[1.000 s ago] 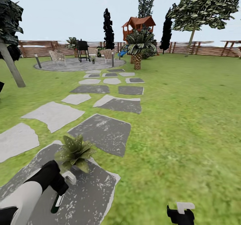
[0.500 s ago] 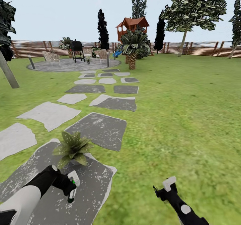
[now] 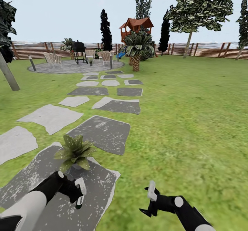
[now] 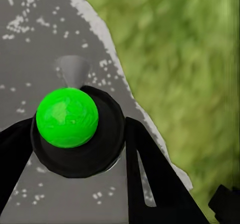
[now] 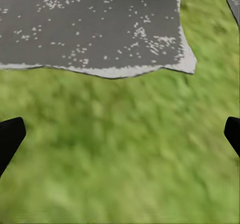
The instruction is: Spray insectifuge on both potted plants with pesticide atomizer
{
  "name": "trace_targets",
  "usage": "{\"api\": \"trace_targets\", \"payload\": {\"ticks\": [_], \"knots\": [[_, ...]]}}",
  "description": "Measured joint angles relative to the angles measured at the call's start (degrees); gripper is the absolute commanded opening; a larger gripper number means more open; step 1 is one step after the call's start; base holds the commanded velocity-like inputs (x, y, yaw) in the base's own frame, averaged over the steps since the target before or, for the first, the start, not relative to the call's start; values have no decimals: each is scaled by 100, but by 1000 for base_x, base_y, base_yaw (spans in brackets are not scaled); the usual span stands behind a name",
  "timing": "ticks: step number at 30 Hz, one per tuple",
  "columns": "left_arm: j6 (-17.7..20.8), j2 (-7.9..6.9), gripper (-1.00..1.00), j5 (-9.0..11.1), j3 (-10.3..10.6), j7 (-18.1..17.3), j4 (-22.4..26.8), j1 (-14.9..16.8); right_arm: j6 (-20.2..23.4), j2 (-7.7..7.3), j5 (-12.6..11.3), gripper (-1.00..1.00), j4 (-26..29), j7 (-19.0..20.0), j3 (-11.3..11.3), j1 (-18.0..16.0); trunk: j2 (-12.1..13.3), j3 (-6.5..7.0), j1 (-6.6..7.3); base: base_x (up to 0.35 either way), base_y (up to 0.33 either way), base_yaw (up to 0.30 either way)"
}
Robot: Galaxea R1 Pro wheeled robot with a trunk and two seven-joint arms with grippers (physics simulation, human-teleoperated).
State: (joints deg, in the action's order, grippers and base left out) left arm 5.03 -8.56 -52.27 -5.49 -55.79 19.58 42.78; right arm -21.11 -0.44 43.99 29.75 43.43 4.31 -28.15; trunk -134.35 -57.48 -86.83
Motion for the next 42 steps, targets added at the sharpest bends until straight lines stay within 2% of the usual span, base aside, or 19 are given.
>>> {"api": "trace_targets", "payload": {"ticks": [1,3,5,8,11,16,17,19,22,27,31,35,40,42], "knots": [[0,33,-100,-4,119,-2,-16,0,-6,40,32,-100,0,6,-11,-2,0,0,0,0,0,0],[0,64,-100,-10,313,-6,-28,1,-19,68,60,-100,3,9,-21,-6,0,0,0,0,0,0],[0,120,-100,-11,401,-7,-32,1,-30,78,70,-100,-4,14,-58,-12,0,0,0,0,0,0],[-185,194,-100,-1,440,-12,-33,1,-40,116,74,-100,2,35,-373,-21,0,0,0,0,0,0],[-445,311,-100,1,449,-23,-53,1,-38,279,71,-100,2,39,-483,-22,0,0,0,0,0,0],[-530,375,-100,-7,483,-26,-155,1,-36,443,67,-100,6,39,-505,-23,0,0,0,0,0,0],[-539,426,-100,-2,502,-23,-164,1,-37,531,61,-100,2,45,-506,-22,0,0,0,0,0,0],[-545,549,-100,-6,528,-20,-171,-1,-38,672,63,-100,-2,249,-506,-22,0,0,0,0,0,0],[-553,614,-100,-13,598,-21,-173,-2,-32,747,50,-100,18,597,-506,-23,0,0,0,0,0,0],[-846,698,-100,-45,639,-27,-350,-17,-28,771,35,-100,263,693,-498,-31,0,0,0,0,0,0],[-915,802,-100,-386,641,-5,-418,-129,-28,772,32,-100,343,696,-498,-32,0,0,0,0,0,0],[-1148,835,-100,-425,638,6,-433,-147,-28,799,25,-100,457,697,-498,-31,0,0,0,0,0,0],[-1193,874,-100,-414,632,15,-427,-149,-28,895,24,-100,471,697,-498,-31,0,0,0,0,0,0],[-1195,950,-100,-392,626,15,-425,-149,-27,914,24,-100,471,697,-498,-31,0,0,0,0,0,0]]}}
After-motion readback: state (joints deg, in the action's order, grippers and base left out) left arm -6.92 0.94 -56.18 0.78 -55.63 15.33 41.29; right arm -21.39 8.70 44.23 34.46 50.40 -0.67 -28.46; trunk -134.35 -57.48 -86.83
